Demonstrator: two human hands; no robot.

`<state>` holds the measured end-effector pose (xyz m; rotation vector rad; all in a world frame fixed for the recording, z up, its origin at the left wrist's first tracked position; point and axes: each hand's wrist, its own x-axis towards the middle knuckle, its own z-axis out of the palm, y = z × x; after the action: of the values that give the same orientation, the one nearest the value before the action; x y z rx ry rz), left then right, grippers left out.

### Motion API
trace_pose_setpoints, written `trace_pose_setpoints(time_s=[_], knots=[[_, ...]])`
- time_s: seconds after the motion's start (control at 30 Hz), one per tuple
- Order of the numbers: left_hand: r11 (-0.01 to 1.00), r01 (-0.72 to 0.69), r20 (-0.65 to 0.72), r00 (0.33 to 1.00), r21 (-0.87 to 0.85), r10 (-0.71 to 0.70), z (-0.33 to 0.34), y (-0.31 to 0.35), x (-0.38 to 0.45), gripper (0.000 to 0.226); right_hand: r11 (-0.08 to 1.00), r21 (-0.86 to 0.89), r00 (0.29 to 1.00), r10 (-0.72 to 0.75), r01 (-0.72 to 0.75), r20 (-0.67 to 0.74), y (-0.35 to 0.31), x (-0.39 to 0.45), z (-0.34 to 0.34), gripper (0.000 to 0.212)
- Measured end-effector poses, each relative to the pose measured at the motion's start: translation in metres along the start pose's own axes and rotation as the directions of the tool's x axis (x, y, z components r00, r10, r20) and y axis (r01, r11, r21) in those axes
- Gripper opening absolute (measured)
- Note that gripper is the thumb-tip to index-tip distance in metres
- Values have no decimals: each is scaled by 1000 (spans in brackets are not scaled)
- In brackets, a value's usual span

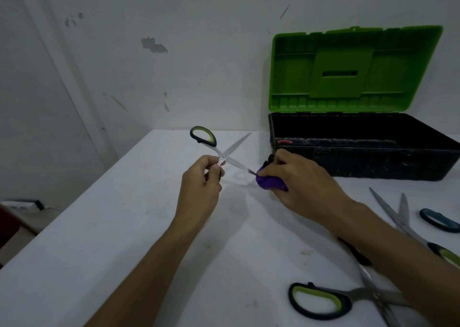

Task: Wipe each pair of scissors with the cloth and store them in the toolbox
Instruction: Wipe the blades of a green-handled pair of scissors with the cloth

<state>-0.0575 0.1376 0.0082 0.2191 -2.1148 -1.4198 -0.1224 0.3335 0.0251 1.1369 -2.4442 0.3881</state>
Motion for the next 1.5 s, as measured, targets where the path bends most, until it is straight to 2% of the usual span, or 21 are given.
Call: trace_pose_setpoints(time_s=[0.13,0.3,0.4,0.53,0.6,0.67,0.77,0.93,1.0,1.17,1.27,1.37,1.5], knots=[[994,-45,92,995,104,36,9,-3,-4,19,996,44,995,-74,77,-67,-4,6,1,48],[1000,-12,156,988,-6,13,11,3,-7,21,987,79,990,-133,137,-46,-8,4,12,48],[999,22,137,990,-46,-16,7,5,-3,21,986,115,992,-122,124,-24,-1,5,8,45],[1000,25,45,999,-15,-25,-3,-2,6,21,983,181,996,-56,42,76,10,5,-1,37],[1000,26,40,999,-2,-26,-4,-7,7,20,976,217,999,-39,33,25,11,6,-6,38],[1000,15,91,996,26,-17,0,-8,4,20,972,229,997,-50,61,-55,6,10,-5,41],[999,10,133,991,-51,-3,6,-2,-1,21,975,206,996,-76,82,-36,-2,10,3,46],[968,75,-30,996,-241,-84,-13,3,10,22,988,145,998,-54,49,30,17,5,-1,40],[974,74,-60,994,-215,-89,-17,-1,13,22,987,156,999,-34,31,19,20,2,-5,39],[991,80,-16,997,-104,-82,-5,-7,6,19,975,209,986,-36,71,-165,14,5,-13,41],[992,64,18,998,-110,-63,-1,-2,3,19,981,167,987,-75,99,-142,6,5,-5,43],[979,59,52,997,-197,-49,-5,7,4,20,976,206,995,-50,66,-84,10,5,1,42],[969,45,-19,999,-243,-51,-20,4,11,21,975,219,995,-7,30,-102,26,3,-8,40]])
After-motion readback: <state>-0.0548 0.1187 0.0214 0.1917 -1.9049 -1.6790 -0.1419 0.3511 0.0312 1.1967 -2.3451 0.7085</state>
